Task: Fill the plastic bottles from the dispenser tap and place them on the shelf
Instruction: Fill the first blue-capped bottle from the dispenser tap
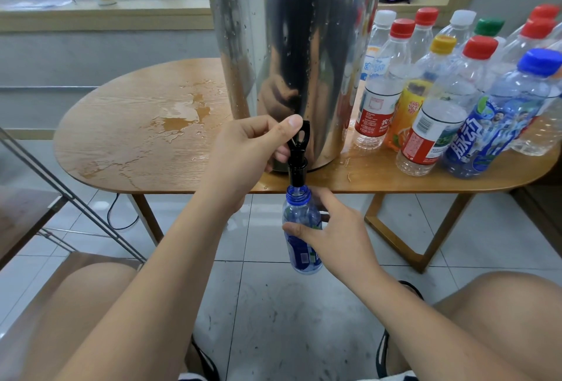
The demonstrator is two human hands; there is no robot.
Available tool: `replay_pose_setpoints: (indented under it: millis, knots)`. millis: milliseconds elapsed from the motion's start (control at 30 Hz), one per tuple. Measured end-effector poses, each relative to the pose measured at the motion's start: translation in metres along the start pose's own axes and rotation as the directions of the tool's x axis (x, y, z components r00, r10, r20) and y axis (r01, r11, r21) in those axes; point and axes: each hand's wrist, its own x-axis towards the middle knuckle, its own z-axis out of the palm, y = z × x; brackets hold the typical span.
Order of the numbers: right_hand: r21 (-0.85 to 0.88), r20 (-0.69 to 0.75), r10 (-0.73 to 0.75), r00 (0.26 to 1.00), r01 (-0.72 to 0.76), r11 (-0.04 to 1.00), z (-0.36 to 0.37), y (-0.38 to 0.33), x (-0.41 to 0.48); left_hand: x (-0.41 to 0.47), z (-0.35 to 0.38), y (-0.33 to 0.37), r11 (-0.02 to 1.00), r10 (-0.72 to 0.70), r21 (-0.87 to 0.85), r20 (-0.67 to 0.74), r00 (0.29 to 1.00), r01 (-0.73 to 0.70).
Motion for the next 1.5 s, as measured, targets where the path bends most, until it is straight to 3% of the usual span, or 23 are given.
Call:
replay_pose_setpoints:
  millis: [1500]
  knots:
    - [-0.014,0.005,0.005,1.0,-0.005,1.0,0.0028,0.0006,0.0011,0.0007,-0.0008,-0.0018,1.0,-0.029,-0.01,0.005,1.0,0.029]
